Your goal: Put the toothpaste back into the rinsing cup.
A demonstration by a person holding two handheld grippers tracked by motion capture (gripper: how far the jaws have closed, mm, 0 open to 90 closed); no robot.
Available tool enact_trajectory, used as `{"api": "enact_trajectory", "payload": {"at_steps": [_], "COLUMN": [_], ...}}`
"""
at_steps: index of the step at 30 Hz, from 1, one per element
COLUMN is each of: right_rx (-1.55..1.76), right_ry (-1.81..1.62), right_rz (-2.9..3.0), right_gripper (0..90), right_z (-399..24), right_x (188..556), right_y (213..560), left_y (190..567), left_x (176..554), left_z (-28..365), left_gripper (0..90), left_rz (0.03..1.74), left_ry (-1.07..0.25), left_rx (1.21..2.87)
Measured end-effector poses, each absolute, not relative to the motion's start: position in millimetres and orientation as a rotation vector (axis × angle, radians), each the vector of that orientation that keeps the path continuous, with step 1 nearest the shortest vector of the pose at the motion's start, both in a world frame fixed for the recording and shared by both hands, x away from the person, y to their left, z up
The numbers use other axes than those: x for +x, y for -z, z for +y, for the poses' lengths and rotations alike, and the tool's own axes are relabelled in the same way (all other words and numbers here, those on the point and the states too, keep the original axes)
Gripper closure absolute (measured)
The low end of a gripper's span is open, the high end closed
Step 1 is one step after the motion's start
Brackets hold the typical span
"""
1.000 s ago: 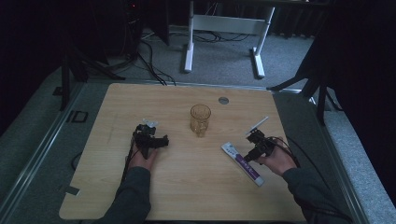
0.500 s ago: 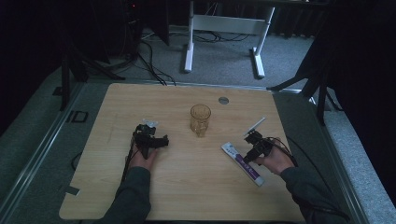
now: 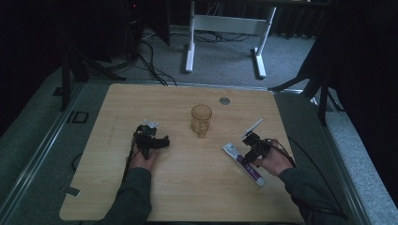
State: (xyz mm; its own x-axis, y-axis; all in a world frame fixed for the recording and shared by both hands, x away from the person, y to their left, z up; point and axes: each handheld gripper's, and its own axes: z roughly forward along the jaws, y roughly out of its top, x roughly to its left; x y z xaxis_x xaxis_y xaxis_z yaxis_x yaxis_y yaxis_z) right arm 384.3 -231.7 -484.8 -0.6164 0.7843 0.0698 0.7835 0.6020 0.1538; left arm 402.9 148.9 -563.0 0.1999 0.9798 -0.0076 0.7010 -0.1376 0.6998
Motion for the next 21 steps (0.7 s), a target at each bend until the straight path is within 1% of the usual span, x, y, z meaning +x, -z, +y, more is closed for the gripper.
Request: {"api": "enact_trajectory", "payload": {"at_steps": [21], "right_rx": [1.359], "right_ry": [-0.196], "right_rz": [2.83], "right_gripper": [50.5], "right_z": [-226], "right_x": [386], "right_y": [497], "left_y": [563], "left_x": [403], "left_z": [149], "left_gripper": [10.1], "left_rz": [1.561], "left_ry": [-0.629], "left_rx": [1.906]}}
